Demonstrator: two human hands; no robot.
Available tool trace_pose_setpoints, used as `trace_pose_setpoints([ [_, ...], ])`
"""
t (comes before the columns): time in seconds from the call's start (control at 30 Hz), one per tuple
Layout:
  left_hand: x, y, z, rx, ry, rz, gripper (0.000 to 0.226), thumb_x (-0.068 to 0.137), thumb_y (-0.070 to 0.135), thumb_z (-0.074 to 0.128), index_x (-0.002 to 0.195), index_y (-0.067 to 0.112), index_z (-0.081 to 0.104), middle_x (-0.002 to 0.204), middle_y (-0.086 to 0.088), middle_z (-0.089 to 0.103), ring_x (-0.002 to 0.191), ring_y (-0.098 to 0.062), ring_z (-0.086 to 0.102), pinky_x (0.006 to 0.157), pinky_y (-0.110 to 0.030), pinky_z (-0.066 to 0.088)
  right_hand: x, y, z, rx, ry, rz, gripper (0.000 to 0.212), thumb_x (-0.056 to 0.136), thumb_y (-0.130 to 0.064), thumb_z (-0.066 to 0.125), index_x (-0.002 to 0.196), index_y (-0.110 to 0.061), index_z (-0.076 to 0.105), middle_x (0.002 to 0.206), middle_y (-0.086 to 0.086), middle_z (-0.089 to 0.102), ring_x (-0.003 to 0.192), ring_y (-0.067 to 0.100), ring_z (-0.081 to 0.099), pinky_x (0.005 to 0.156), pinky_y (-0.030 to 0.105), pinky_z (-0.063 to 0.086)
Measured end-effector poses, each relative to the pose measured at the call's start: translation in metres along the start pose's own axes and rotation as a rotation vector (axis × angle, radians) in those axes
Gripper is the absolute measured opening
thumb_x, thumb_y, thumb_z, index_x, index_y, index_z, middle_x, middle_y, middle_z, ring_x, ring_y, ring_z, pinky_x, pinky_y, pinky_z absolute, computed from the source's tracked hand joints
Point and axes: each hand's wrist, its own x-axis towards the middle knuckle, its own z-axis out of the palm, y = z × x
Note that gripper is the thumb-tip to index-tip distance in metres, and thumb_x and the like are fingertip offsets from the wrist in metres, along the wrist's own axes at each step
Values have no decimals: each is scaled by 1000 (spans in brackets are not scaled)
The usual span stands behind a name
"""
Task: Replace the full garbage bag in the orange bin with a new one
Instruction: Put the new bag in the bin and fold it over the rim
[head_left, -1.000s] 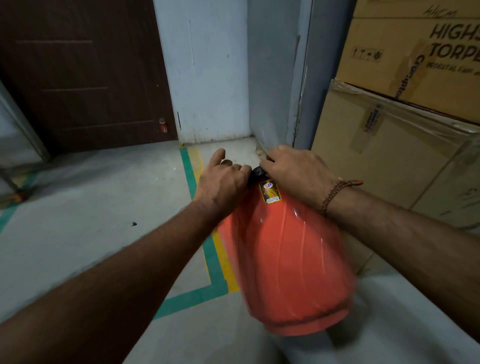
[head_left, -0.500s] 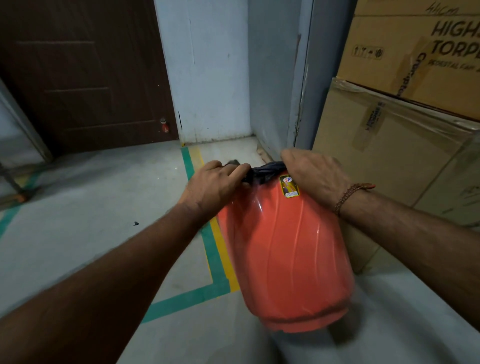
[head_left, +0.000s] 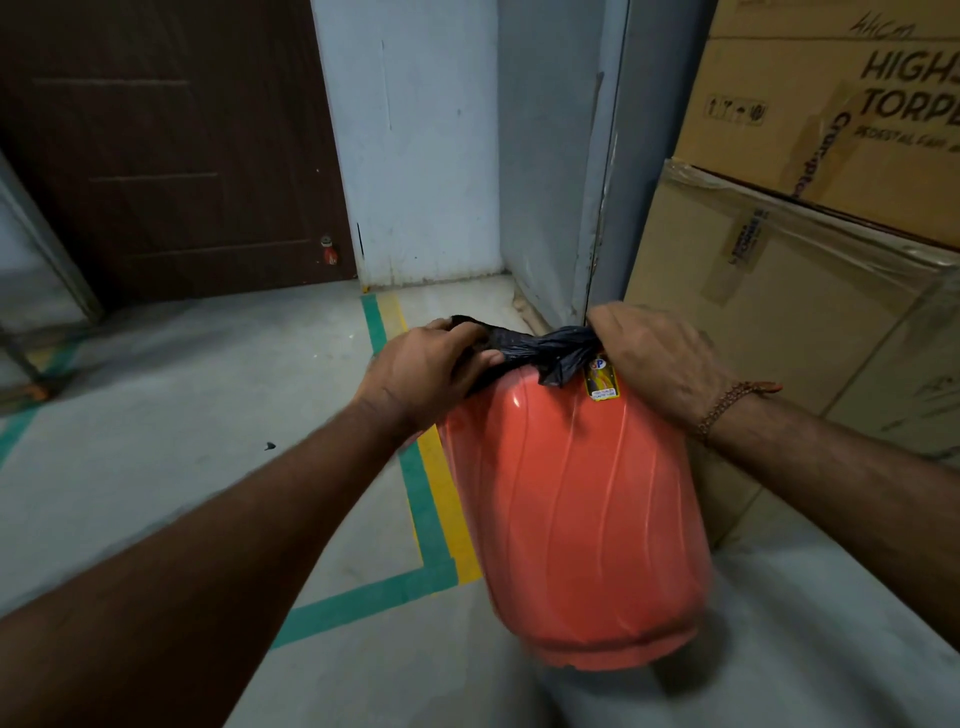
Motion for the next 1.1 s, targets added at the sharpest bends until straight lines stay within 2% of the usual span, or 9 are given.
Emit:
trace_pose_setpoints([
  [0.1, 6, 1, -6, 2, -8, 71, 49, 96, 66, 41, 107, 29, 71, 87, 0, 68, 84, -24, 66, 62, -34, 53, 1, 1, -2, -1, -26, 10, 8, 93, -6, 57, 92, -12, 52, 80, 12, 55, 67, 36, 59, 54, 44, 49],
  [0.23, 10, -3, -8, 132, -24, 234, 40, 93, 58, 54, 95, 23, 73, 73, 1, 71, 70, -28, 66, 55, -29, 34, 2, 1, -4, -12, -68, -24, 7, 96, -9, 55, 101, -12, 52, 84, 12, 55, 70, 36, 60, 56, 46, 52],
  [0.43, 12, 6, -4, 297, 25, 311, 35, 89, 48, 46, 91, 22, 69, 74, -1, 71, 75, -31, 60, 67, -36, 41, 5, 3, -18, 12, -196, -112, 51, 91, -24, 51, 141, -24, 43, 97, 5, 59, 80, 31, 63, 56, 40, 52],
  [0.53, 10, 4, -2, 380, 36, 338, 32, 90, 47, 54, 86, 20, 69, 72, -1, 71, 77, -29, 59, 66, -36, 39, 5, 0, -29, 130, -197, -85, 55, 91, -53, 40, 139, -29, 50, 101, -2, 62, 92, 23, 63, 69, 38, 54],
  [0.67, 9, 8, -3, 399, 82, 352, 31, 92, 45, 53, 83, 19, 68, 67, -1, 68, 76, -29, 60, 65, -36, 41, 10, -4, -29, 71, -164, -50, 61, 92, -77, 33, 115, -27, 61, 92, -3, 63, 86, 22, 63, 64, 39, 54],
  [0.83, 10, 15, -3, 408, 102, 391, 31, 95, 41, 48, 82, 20, 66, 66, -2, 69, 76, -29, 60, 67, -37, 41, 15, -8, -29, 63, -80, -101, 38, 90, -50, 53, 94, -13, 63, 76, 7, 64, 65, 34, 64, 49, 39, 51],
  [0.93, 9, 15, -3, 417, 118, 402, 28, 96, 38, 51, 81, 20, 66, 67, -1, 69, 75, -29, 60, 67, -38, 42, 15, -14, -33, 6, -83, -129, 32, 82, -30, 69, 95, -6, 52, 63, 12, 59, 45, 32, 57, 38, 31, 38],
  [1.03, 8, 9, -3, 368, 66, 407, 37, 100, 45, 43, 89, 19, 67, 75, -3, 72, 80, -30, 61, 69, -39, 43, 16, -20, -31, -96, -70, -193, 23, 90, -18, 67, 91, -12, 45, 60, 9, 55, 40, 27, 51, 38, 27, 22],
  [1.1, 7, 5, -6, 317, 7, 382, 47, 101, 52, 35, 98, 18, 68, 84, -3, 74, 86, -29, 61, 72, -39, 43, 15, -24, -32, -102, -93, -240, 1, 98, -10, 51, 99, -9, 51, 68, 13, 56, 38, 26, 48, 35, 27, 26],
])
